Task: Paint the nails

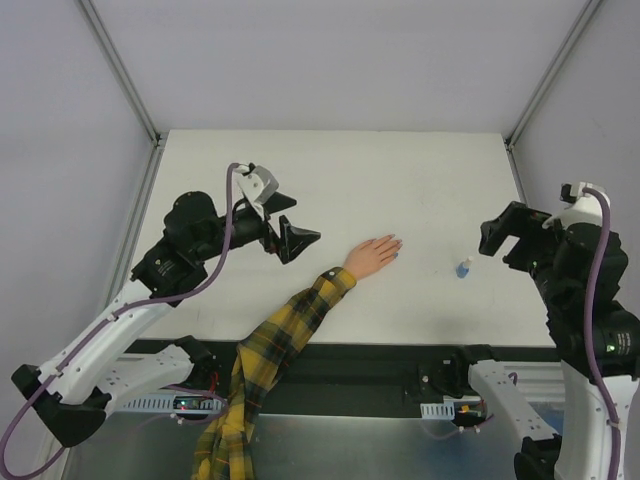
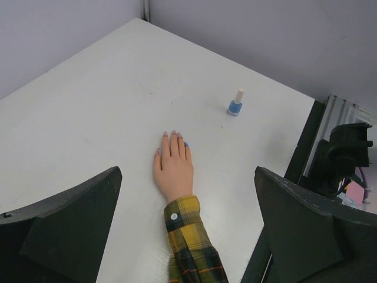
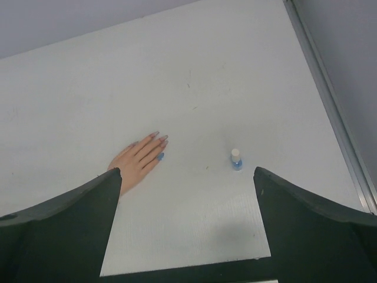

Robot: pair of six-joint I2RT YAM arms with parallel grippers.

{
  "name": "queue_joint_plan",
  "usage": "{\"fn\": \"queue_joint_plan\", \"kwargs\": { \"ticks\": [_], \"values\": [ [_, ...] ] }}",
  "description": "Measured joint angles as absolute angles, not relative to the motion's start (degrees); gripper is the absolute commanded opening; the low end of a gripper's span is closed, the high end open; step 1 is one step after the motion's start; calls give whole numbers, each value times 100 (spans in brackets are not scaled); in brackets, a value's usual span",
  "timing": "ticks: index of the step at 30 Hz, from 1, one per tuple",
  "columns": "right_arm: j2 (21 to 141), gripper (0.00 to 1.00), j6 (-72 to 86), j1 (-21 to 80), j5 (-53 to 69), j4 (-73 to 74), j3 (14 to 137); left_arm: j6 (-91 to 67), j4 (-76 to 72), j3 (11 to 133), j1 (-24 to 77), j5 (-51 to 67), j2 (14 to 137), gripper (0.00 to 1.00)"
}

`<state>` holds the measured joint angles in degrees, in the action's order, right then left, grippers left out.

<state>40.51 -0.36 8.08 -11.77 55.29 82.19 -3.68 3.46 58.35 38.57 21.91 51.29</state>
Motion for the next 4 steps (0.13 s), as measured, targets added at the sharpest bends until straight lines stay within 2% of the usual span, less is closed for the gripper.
{"fn": "queue_joint_plan", "kwargs": {
  "ticks": [4],
  "values": [
    [4123, 96, -97, 808, -644, 5778, 8221, -622, 395, 6045, 3857, 1984, 4899, 99]
  ]
}}
